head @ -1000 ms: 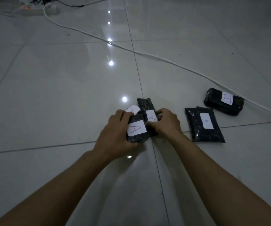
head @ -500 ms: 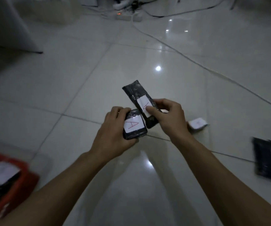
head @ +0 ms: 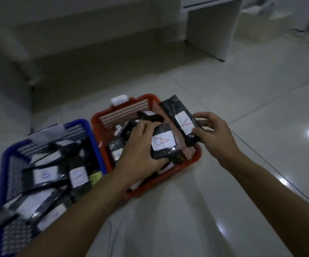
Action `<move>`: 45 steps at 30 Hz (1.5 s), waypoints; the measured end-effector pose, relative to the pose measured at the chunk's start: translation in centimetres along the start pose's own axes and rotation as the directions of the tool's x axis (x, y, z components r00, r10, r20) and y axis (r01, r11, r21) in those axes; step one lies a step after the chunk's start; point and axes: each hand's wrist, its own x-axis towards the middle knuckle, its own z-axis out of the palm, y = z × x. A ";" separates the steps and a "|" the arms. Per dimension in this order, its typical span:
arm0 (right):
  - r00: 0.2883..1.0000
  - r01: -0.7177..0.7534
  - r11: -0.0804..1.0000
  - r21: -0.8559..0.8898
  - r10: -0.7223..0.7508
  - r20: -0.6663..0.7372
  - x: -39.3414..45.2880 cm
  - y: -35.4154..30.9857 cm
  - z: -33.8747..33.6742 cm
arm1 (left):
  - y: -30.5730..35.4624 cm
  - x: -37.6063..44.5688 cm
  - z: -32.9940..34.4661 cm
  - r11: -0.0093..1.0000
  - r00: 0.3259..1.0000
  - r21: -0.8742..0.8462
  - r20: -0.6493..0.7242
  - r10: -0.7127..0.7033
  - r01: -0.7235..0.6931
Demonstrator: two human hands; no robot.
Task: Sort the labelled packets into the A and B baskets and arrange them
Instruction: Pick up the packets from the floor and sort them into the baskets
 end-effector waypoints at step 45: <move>0.743 -0.343 0.882 -0.324 0.045 -0.667 -17.9 15.4 -24.2 | 21.4 1.8 24.1 0.869 0.730 -0.241 0.472 0.494 -0.433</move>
